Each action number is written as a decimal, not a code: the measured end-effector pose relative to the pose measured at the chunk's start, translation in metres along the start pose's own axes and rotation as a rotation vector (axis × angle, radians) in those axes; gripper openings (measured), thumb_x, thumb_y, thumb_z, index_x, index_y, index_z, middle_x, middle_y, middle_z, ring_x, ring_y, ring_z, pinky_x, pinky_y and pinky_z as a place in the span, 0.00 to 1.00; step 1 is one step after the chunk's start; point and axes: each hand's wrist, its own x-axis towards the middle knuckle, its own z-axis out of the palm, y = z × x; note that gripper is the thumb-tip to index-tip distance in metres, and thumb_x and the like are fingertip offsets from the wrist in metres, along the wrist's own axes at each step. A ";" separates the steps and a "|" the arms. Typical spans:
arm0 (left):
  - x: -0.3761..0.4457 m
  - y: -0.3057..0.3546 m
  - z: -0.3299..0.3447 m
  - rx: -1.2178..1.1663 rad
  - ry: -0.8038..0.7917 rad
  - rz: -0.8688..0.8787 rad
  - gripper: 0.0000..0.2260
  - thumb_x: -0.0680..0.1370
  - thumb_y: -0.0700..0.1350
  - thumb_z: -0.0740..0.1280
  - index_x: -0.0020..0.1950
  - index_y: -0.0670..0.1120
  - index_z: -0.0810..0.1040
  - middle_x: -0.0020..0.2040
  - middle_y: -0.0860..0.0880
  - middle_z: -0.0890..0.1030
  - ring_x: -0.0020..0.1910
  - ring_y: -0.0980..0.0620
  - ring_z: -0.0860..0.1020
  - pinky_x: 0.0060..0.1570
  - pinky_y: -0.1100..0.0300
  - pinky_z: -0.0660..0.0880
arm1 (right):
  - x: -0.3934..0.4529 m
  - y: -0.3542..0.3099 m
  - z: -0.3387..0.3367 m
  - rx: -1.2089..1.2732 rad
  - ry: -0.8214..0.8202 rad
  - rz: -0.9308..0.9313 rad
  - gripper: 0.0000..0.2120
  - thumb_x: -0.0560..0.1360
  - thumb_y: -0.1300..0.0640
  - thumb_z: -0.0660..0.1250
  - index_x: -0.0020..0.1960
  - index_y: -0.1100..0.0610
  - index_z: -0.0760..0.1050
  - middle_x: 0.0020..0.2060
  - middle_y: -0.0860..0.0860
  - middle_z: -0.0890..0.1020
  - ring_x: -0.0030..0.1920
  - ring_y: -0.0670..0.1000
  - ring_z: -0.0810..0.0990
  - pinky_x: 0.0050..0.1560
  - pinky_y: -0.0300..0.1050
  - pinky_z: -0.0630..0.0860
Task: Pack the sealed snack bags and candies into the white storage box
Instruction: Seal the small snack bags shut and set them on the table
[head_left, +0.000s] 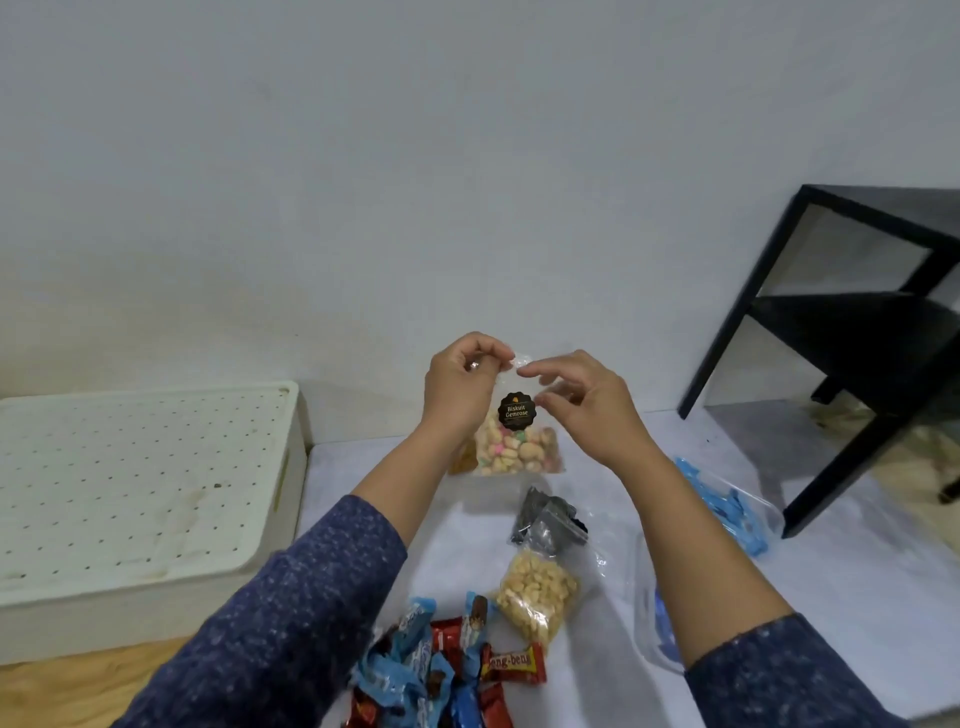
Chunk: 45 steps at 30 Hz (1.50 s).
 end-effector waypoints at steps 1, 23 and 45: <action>0.001 -0.002 0.005 -0.004 -0.027 -0.005 0.16 0.77 0.36 0.63 0.34 0.54 0.78 0.38 0.56 0.81 0.39 0.60 0.80 0.47 0.59 0.74 | 0.001 0.004 -0.002 -0.018 0.018 0.022 0.19 0.72 0.70 0.68 0.48 0.44 0.80 0.42 0.45 0.75 0.39 0.44 0.78 0.44 0.27 0.73; 0.089 -0.162 0.114 0.747 -0.147 0.017 0.13 0.74 0.32 0.68 0.55 0.44 0.81 0.52 0.42 0.78 0.41 0.52 0.79 0.38 0.81 0.68 | 0.100 0.219 -0.022 -0.037 -0.174 0.348 0.15 0.71 0.71 0.66 0.51 0.55 0.81 0.42 0.52 0.77 0.42 0.53 0.79 0.35 0.26 0.72; 0.076 -0.161 0.106 0.834 -0.204 -0.020 0.12 0.76 0.42 0.67 0.60 0.46 0.79 0.62 0.46 0.77 0.63 0.49 0.73 0.55 0.73 0.60 | 0.073 0.223 -0.026 -0.191 -0.146 0.453 0.18 0.73 0.64 0.64 0.62 0.53 0.76 0.59 0.54 0.77 0.49 0.50 0.79 0.49 0.36 0.69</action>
